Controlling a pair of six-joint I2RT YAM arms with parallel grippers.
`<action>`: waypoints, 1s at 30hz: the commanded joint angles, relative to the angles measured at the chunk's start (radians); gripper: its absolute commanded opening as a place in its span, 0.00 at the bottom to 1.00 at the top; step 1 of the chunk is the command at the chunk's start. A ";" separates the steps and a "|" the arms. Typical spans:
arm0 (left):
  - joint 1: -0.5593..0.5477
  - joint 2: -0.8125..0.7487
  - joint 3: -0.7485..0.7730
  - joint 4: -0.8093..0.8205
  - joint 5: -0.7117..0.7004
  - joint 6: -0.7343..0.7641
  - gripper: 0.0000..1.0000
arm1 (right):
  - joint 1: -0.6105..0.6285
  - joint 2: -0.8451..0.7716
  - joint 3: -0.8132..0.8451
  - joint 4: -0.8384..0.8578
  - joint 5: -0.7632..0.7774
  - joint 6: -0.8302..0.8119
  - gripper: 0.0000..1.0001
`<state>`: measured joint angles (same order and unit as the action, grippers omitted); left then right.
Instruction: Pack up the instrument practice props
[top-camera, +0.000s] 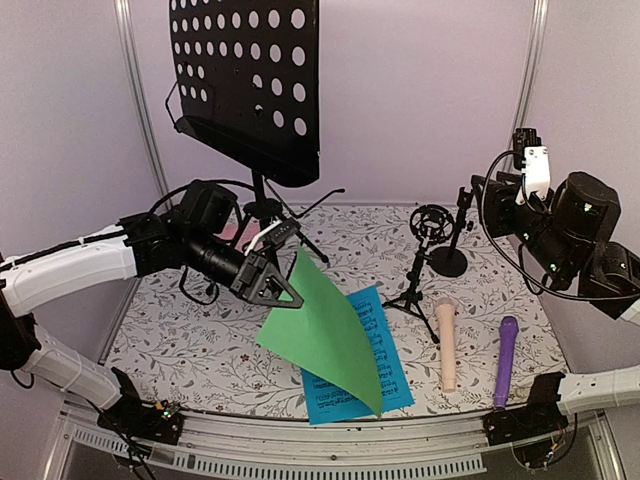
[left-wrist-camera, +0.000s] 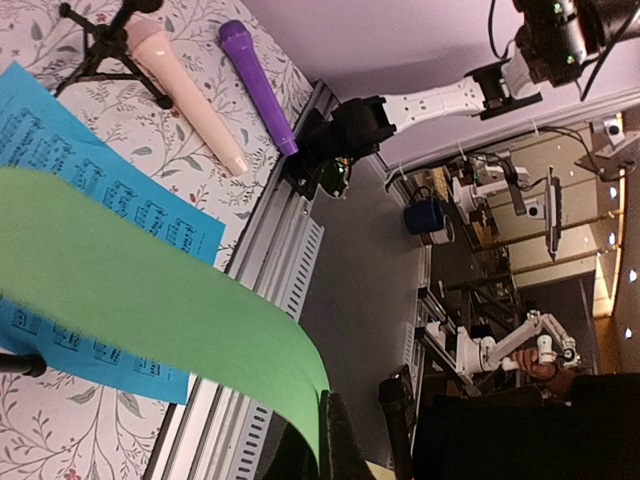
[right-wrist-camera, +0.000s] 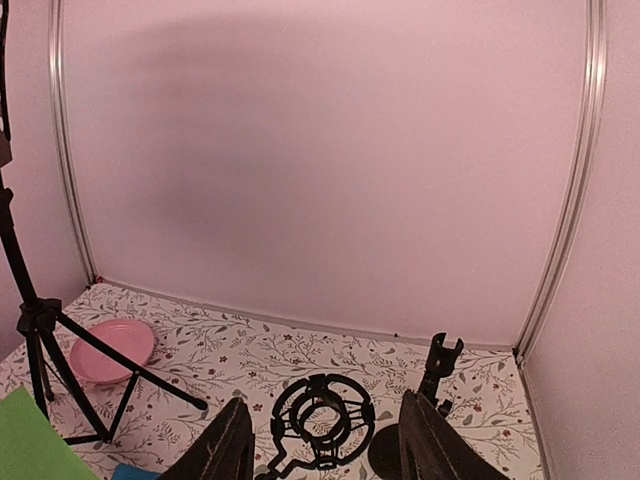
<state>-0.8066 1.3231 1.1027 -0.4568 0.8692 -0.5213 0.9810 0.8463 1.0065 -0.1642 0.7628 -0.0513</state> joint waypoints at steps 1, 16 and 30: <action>-0.065 0.048 0.095 -0.027 0.111 0.096 0.00 | -0.001 -0.009 -0.008 0.000 0.011 0.017 0.50; -0.144 0.201 0.097 0.184 0.278 0.086 0.00 | -0.001 0.047 -0.003 -0.026 -0.073 0.106 0.50; -0.147 0.309 0.224 0.490 0.347 -0.088 0.00 | -0.001 0.056 -0.004 -0.050 -0.087 0.131 0.50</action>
<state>-0.9863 1.6424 1.3373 0.0029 1.2015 -0.6079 0.9810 0.9119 1.0065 -0.1913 0.6765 0.0620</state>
